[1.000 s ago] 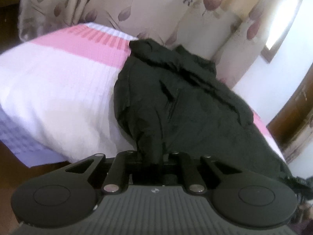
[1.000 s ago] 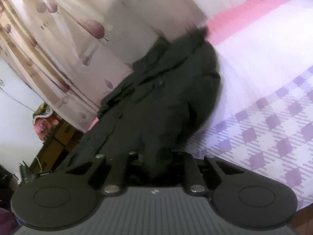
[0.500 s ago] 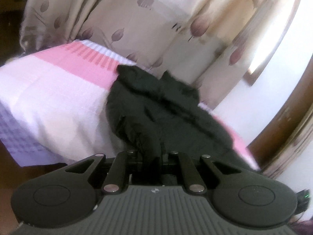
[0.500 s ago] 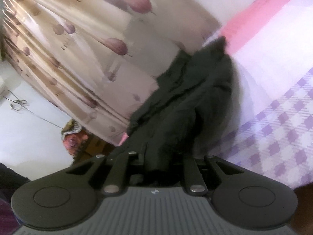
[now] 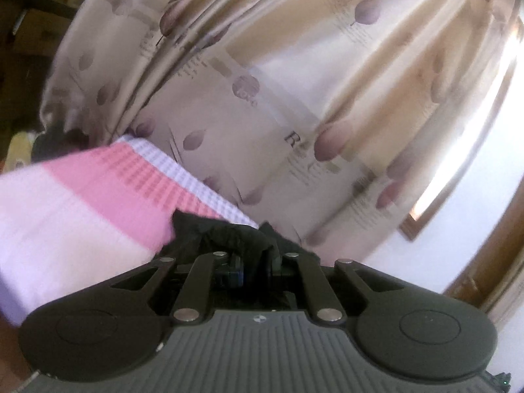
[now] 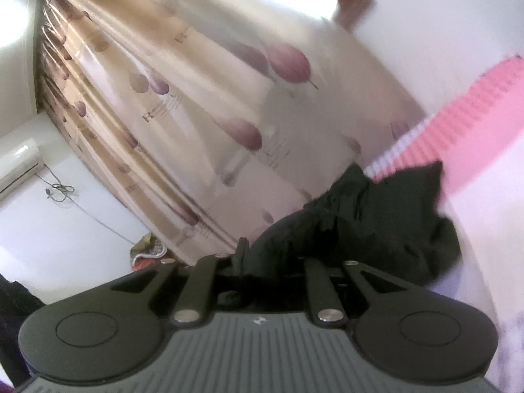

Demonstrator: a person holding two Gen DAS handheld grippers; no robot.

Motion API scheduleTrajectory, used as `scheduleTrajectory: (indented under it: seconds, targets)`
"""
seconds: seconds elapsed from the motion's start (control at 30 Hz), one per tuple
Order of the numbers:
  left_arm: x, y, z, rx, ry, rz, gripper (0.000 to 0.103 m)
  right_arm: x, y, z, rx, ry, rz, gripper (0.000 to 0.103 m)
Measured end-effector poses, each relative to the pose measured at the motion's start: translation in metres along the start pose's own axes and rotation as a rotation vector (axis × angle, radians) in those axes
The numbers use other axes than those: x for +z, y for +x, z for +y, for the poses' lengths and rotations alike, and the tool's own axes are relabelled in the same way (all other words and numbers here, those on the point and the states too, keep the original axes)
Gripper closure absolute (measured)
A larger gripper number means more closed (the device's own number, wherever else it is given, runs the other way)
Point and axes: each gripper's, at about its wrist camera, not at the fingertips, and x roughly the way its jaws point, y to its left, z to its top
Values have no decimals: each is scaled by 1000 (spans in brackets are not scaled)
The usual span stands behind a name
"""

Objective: Fold large clothes
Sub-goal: 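Grasp the jacket hem with both grippers and lift it toward the hood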

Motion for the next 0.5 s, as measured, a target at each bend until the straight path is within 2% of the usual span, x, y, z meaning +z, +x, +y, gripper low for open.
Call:
scheduleTrajectory:
  seconds: [0.27, 0.5]
  targets:
    - [24, 109, -22, 81, 92, -19, 88, 57, 83, -52, -85, 48, 9, 89]
    - [22, 191, -5, 196, 91, 9, 77, 78, 161, -103, -202, 86, 49, 87]
